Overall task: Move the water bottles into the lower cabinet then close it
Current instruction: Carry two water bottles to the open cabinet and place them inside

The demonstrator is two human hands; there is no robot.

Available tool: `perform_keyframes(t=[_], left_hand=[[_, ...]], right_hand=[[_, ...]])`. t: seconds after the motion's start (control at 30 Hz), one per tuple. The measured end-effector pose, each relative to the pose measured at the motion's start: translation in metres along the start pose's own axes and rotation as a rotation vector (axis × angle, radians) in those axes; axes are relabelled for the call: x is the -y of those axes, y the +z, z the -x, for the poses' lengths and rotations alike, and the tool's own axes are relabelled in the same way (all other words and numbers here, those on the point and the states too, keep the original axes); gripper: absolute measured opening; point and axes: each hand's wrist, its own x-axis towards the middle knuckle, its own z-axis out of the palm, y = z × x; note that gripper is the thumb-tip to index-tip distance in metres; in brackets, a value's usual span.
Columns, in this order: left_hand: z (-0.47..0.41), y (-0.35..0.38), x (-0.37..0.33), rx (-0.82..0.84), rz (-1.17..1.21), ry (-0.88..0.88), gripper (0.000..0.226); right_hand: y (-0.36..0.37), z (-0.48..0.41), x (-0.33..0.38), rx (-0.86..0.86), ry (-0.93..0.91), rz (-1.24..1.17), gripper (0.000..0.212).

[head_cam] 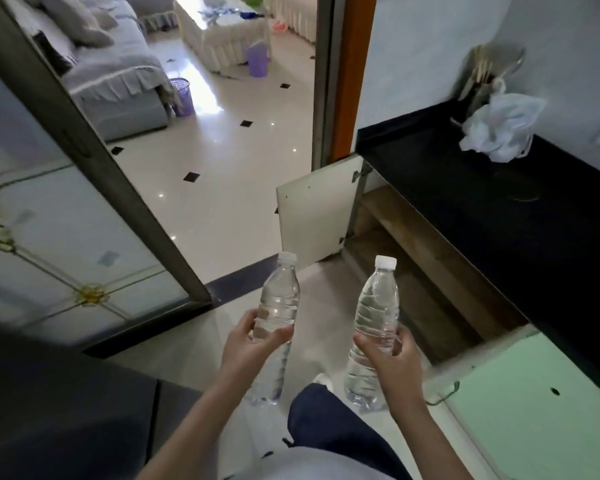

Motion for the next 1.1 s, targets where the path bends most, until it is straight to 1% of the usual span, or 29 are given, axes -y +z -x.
perform_keyframes(t=[0.1,0.27,0.37,0.43,0.5,0.6,0.73,0.83,0.97,1.1], left_hand=[[-0.052,0.025,-0.035,0.047,-0.023,0.013,0.033],[-0.132,0.063,-0.092,0.175,-0.015,0.018,0.028],[-0.176,0.082,-0.119,0.250,-0.029,0.025,0.028],[-0.204,0.095,-0.133,0.316,-0.048,0.029,0.029],[-0.232,0.109,-0.142,0.395,-0.081,0.033,0.031],[-0.274,0.127,-0.148,0.535,-0.172,0.024,0.032],[-0.333,0.153,-0.138,0.725,-0.286,-0.003,0.036],[-0.372,0.170,-0.120,0.815,-0.386,-0.039,0.039],[-0.413,0.197,-0.087,0.863,-0.428,-0.089,0.040],[-0.455,0.231,-0.027,0.853,-0.471,-0.094,0.034]], right_hand=[[0.002,-0.056,0.018,-0.020,0.032,-0.014,0.041],[-0.004,-0.128,0.056,-0.087,0.066,-0.042,0.048],[-0.007,-0.160,0.069,-0.181,0.089,-0.085,0.050],[-0.008,-0.178,0.073,-0.246,0.111,-0.104,0.044],[-0.006,-0.193,0.071,-0.319,0.132,-0.099,0.039],[0.005,-0.208,0.064,-0.444,0.198,-0.192,0.042],[0.032,-0.230,0.049,-0.602,0.287,-0.312,0.038],[0.053,-0.253,0.032,-0.702,0.347,-0.343,0.036],[0.074,-0.287,-0.006,-0.726,0.429,-0.352,0.035],[0.092,-0.324,-0.077,-0.731,0.520,-0.301,0.036]])
